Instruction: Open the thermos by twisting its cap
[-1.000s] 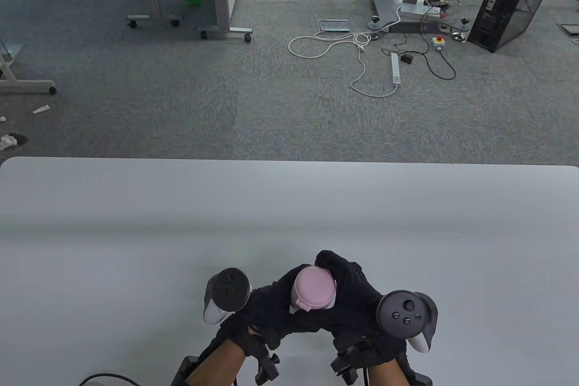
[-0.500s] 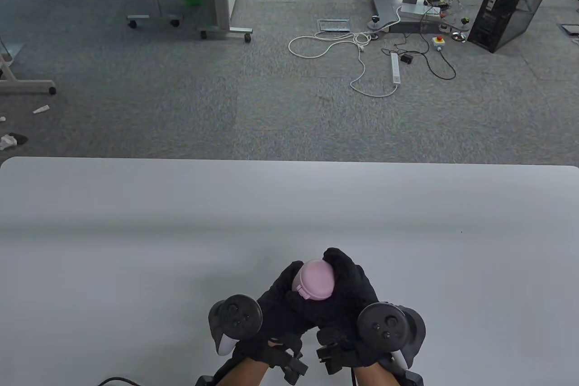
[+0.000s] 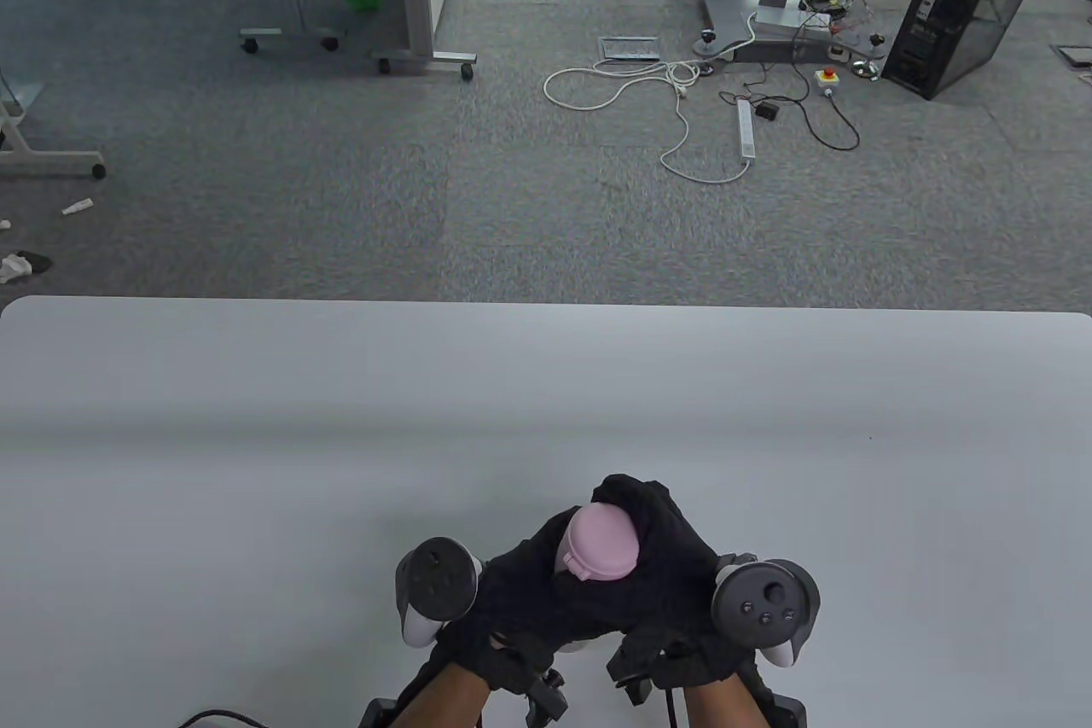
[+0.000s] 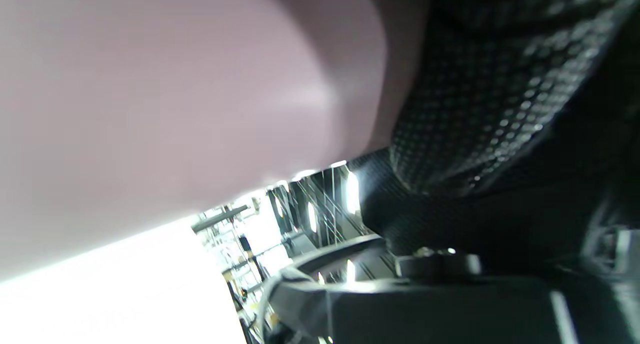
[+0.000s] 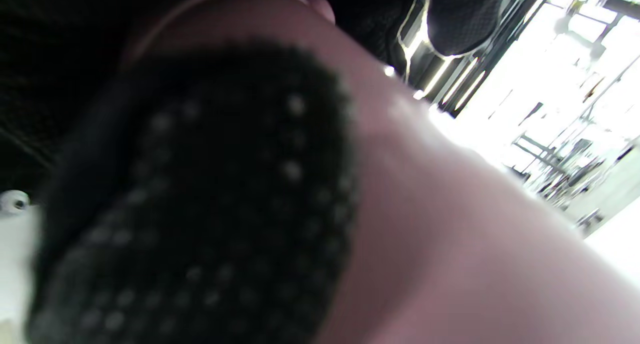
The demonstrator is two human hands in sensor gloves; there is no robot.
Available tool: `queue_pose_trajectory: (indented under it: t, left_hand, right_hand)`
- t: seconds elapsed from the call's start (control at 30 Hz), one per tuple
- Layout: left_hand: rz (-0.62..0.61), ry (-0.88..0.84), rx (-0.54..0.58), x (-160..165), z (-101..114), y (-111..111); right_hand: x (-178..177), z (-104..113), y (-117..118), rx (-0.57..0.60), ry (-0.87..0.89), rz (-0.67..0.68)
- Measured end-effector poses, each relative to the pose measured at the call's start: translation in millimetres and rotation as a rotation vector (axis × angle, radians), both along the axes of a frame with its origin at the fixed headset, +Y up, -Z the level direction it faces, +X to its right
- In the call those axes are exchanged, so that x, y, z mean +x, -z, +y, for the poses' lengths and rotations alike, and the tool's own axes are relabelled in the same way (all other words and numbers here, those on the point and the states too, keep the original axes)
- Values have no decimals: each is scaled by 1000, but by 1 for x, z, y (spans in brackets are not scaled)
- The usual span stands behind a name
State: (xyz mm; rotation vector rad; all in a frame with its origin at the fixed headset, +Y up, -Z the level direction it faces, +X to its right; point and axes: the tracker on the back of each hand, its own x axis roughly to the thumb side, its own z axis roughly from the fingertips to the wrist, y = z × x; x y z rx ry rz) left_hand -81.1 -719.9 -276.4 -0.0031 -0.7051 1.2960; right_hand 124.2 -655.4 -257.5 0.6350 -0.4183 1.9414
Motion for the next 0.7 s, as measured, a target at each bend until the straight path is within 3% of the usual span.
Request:
queue_pose_trajectory:
  t: [0.4,0.53,0.7]
  left_hand:
    - [-272,-3,-131,5,2,5]
    - [-198,1,-112,4,0,3]
    - [40,7,-35,-6,1,1]
  right_hand:
    - [6,-6,14,-157,130,366]
    - [7,-2,12,-213,77,384]
    - [7,5,3,-135,-39,136]
